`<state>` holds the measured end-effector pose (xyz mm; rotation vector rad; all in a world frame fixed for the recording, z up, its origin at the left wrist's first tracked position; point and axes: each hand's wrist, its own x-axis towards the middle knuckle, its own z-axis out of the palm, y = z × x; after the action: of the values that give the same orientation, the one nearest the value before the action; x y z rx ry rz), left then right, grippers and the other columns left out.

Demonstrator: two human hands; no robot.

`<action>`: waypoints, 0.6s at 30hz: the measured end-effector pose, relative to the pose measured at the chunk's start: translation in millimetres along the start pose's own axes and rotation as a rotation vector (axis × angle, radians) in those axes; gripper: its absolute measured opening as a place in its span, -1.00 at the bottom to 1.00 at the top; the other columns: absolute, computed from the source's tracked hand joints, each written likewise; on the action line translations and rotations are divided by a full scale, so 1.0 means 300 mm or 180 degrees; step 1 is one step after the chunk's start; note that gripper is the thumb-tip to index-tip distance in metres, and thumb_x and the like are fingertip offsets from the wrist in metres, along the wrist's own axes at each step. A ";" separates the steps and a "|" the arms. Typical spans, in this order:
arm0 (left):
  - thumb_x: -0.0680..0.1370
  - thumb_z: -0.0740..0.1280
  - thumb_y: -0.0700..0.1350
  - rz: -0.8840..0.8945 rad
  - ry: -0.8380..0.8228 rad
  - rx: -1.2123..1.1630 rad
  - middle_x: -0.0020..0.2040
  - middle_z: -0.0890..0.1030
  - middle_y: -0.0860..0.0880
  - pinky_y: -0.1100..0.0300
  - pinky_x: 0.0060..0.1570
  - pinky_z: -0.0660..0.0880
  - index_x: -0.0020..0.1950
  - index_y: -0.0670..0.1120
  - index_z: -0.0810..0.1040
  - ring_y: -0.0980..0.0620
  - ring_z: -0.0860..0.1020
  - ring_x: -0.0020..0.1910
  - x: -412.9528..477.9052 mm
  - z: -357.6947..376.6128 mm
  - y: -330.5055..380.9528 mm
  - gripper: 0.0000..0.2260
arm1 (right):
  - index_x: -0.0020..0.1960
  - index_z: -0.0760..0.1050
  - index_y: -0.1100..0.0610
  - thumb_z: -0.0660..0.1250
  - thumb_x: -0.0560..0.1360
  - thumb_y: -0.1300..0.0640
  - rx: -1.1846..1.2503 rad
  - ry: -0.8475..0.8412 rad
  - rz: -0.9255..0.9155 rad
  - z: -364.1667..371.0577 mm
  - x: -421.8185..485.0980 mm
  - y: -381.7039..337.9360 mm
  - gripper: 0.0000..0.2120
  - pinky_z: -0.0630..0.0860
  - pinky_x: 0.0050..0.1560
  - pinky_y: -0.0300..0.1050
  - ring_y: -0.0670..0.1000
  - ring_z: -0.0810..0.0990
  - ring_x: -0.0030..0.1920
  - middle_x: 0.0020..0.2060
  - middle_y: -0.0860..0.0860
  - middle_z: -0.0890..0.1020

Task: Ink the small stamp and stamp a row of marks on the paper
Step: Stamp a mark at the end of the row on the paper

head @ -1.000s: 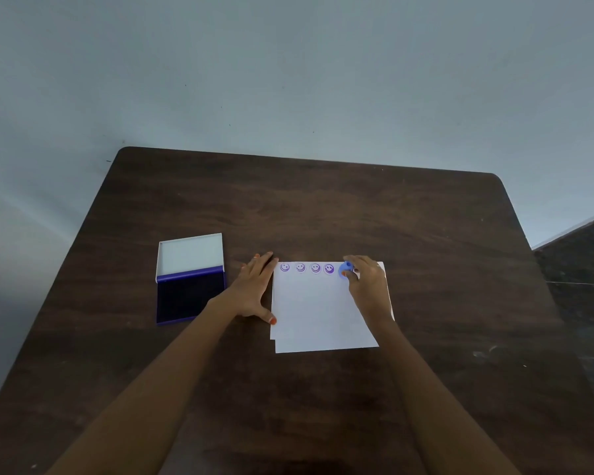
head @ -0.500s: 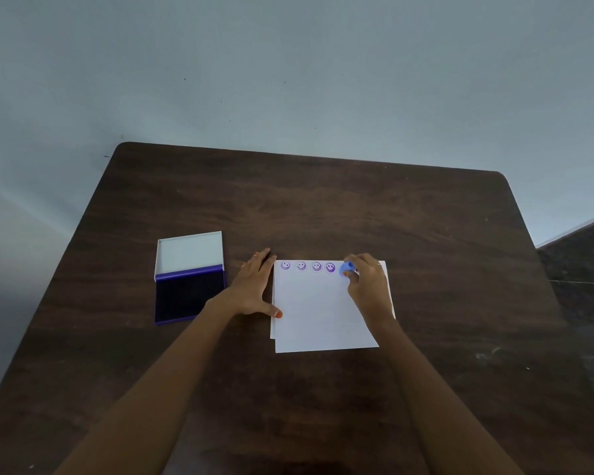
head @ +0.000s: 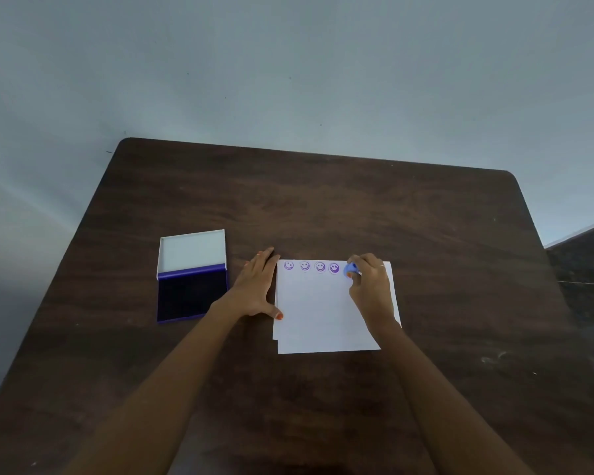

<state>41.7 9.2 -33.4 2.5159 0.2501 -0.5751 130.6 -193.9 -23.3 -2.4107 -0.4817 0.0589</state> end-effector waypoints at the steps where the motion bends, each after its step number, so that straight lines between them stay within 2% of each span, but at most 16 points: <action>1: 0.27 0.53 0.03 0.0001 0.0001 -0.0008 0.52 -0.17 -0.07 -0.06 0.44 -0.11 0.47 -0.10 -0.14 -0.09 -0.19 0.49 -0.001 -0.001 0.000 0.04 | -0.04 0.53 0.34 0.37 0.36 0.40 -0.0003 -0.0011 -0.0018 -0.001 0.000 0.000 -0.82 0.50 -0.07 -0.11 0.20 0.56 -0.03 -0.02 0.23 0.63; 7: 0.27 0.53 0.04 -0.0029 0.0011 -0.0018 0.52 -0.16 -0.07 -0.06 0.44 -0.09 0.47 -0.10 -0.13 -0.10 -0.18 0.49 -0.003 -0.005 0.005 0.03 | -0.01 0.54 0.35 0.33 0.38 0.41 0.0181 -0.0113 0.0129 -0.020 0.014 0.007 -0.82 0.40 -0.02 -0.25 0.19 0.56 -0.01 0.00 0.25 0.62; 10: 0.27 0.53 0.03 -0.0034 0.0011 -0.0023 0.52 -0.17 -0.06 -0.06 0.44 -0.09 0.47 -0.10 -0.13 -0.10 -0.17 0.49 -0.004 -0.008 0.009 0.03 | 0.00 0.55 0.31 0.29 0.40 0.42 0.0955 0.0226 0.0747 -0.061 0.023 0.025 -0.80 0.38 -0.15 -0.46 0.13 0.57 -0.04 -0.03 0.22 0.63; 13: 0.27 0.53 0.03 -0.0035 0.0005 -0.0017 0.52 -0.17 -0.07 -0.06 0.44 -0.09 0.47 -0.11 -0.13 -0.10 -0.18 0.49 -0.007 -0.011 0.009 0.03 | 0.10 0.52 0.21 0.31 0.45 0.28 0.1626 0.0539 0.1583 -0.110 0.026 0.059 -0.78 0.43 -0.09 -0.26 0.01 0.54 -0.05 -0.03 0.11 0.61; 16: 0.27 0.53 0.02 -0.0031 -0.0005 -0.0001 0.52 -0.17 -0.07 -0.06 0.44 -0.09 0.47 -0.11 -0.13 -0.10 -0.18 0.49 -0.009 -0.014 0.010 0.03 | 0.16 0.48 0.23 0.28 0.48 0.26 0.2883 0.0667 0.2249 -0.154 0.028 0.079 -0.75 0.49 -0.19 -0.29 -0.05 0.57 -0.17 -0.10 0.08 0.58; 18: 0.27 0.53 0.02 -0.0046 -0.0015 0.0002 0.52 -0.16 -0.07 -0.06 0.44 -0.09 0.47 -0.11 -0.13 -0.10 -0.18 0.49 -0.009 -0.015 0.013 0.03 | 0.18 0.45 0.27 0.26 0.49 0.29 0.3620 0.0706 0.2475 -0.172 0.028 0.089 -0.73 0.52 -0.13 -0.21 -0.08 0.57 -0.18 -0.12 0.05 0.58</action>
<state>42.2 8.2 -26.8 2.5149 0.2666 -0.5871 155.5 -241.5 0.7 -1.3129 0.5139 0.3045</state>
